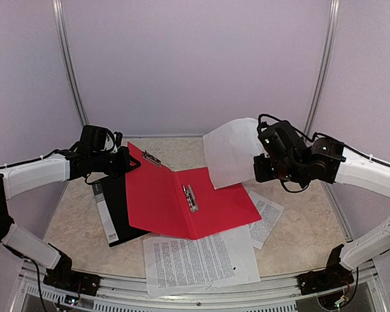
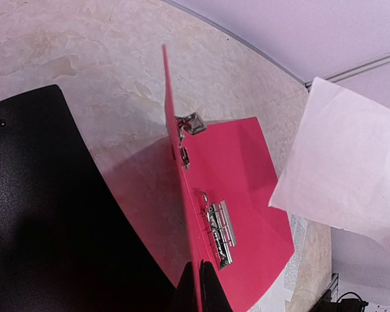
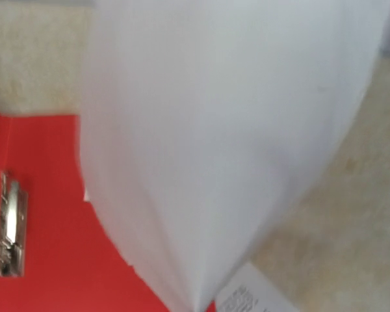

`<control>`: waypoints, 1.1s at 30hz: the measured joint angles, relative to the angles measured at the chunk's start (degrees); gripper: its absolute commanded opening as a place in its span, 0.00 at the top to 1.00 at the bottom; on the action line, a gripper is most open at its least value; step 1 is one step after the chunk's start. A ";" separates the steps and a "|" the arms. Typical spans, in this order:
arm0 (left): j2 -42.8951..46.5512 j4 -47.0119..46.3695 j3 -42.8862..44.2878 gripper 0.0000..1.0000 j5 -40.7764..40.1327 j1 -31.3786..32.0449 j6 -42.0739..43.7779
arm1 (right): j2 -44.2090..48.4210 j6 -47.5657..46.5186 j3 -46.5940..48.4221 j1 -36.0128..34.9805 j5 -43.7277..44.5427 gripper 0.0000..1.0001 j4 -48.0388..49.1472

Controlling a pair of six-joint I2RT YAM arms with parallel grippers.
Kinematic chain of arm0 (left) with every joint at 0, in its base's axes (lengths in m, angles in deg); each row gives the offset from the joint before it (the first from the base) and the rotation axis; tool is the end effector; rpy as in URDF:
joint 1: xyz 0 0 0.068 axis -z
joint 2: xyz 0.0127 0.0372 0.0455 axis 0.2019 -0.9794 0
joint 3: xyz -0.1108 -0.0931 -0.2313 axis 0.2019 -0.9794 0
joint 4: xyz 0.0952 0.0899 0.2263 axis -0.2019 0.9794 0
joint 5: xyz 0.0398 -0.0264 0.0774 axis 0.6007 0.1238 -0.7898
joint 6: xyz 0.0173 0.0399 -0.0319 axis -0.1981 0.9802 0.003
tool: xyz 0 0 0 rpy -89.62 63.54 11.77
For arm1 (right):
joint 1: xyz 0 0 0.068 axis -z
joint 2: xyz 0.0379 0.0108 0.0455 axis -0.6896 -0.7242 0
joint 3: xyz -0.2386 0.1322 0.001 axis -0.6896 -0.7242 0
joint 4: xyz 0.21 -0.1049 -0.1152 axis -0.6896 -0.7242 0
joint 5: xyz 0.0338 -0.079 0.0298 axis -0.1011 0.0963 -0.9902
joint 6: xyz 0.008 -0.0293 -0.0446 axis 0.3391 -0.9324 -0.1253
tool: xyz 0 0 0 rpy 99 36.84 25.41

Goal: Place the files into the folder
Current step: Insert the spring clip onto the folder.

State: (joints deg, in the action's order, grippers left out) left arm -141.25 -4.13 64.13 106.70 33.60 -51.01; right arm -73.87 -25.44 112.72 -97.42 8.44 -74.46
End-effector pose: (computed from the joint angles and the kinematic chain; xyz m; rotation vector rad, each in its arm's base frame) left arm 0.2820 -0.1249 0.2532 -0.1779 2.3028 -0.9069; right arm 0.1753 0.2056 0.3471 -0.1457 2.1724 0.1260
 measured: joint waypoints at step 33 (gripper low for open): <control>0.04 -3.08 1.01 1.00 6.25 -0.79 -6.73 | 9.51 9.81 -18.29 5.25 -12.13 1.00 15.74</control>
State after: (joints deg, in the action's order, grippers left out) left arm -141.21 -7.21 65.14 112.95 32.81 -57.74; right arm -64.37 -15.63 94.43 -92.17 -3.70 -58.72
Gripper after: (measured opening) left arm 0.004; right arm 0.003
